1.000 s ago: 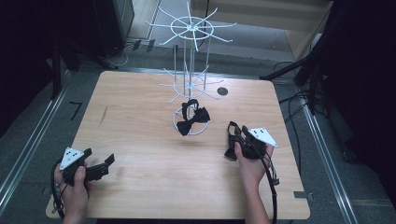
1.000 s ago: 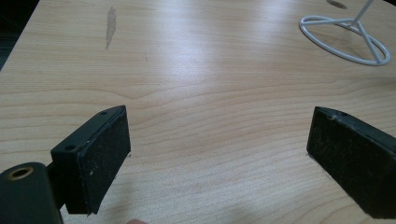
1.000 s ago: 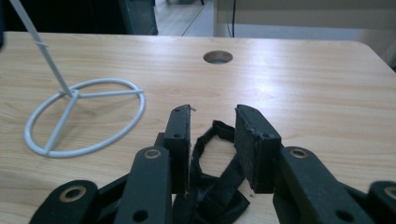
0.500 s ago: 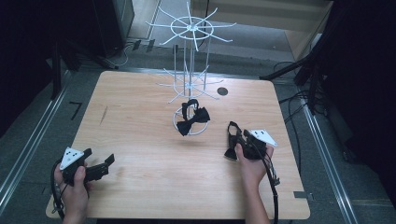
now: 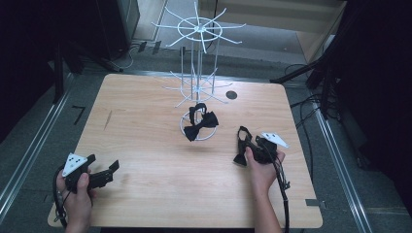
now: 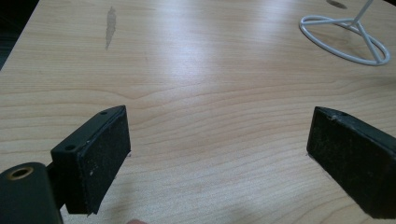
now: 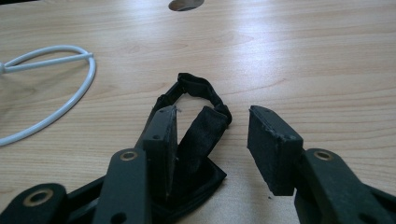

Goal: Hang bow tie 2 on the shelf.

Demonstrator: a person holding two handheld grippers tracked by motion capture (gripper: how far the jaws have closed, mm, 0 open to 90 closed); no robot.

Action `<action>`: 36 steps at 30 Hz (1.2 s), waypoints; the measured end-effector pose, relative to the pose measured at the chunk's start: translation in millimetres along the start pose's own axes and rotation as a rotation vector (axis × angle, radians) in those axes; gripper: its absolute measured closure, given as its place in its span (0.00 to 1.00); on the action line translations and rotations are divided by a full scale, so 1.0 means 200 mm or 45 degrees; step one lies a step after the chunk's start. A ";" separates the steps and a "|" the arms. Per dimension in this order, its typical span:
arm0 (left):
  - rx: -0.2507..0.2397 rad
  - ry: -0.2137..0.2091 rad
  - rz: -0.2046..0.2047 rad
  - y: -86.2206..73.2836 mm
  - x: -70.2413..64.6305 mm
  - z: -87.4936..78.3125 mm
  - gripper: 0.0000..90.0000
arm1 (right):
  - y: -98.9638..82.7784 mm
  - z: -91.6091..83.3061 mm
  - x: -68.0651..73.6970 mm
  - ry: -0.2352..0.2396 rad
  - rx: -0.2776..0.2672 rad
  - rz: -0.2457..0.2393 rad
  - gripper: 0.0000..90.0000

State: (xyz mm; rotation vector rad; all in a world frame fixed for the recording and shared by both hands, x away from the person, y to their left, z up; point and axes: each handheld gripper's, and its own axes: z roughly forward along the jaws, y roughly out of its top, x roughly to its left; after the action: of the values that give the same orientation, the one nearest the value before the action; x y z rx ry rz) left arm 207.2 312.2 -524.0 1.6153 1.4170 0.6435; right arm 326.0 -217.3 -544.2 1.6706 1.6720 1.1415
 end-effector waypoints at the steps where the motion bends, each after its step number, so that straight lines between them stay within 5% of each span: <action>1: 0.001 0.001 0.001 0.00 0.00 0.00 0.08 | 0.00 0.00 0.00 0.000 -0.001 0.001 0.60; 14: 0.005 0.000 0.004 0.00 0.00 0.00 0.08 | 0.00 0.02 0.00 0.069 0.035 -0.013 0.56; 18: 0.005 -0.001 0.003 0.00 0.00 0.00 0.08 | 0.01 0.06 0.02 0.083 0.152 -0.046 0.54; 20: 0.003 -0.001 0.000 0.00 0.00 0.00 0.08 | 0.01 0.06 0.04 0.056 0.175 -0.083 0.58; 24: 0.006 0.000 0.000 0.00 0.00 0.00 0.08 | 0.01 0.06 0.02 0.038 0.166 -0.037 0.68; 31: 0.001 -0.001 -0.004 0.00 0.00 0.00 0.08 | 0.00 0.04 0.04 0.005 0.122 -0.071 0.92; 36: 0.002 -0.003 -0.006 0.00 0.00 0.00 0.08 | -0.01 0.02 0.04 -0.007 0.076 -0.081 0.96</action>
State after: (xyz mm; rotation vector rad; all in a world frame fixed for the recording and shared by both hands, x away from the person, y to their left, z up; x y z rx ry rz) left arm 207.5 312.8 -524.1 1.6130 1.4197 0.6375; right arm 328.2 -208.4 -545.8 1.6427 1.7586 1.0655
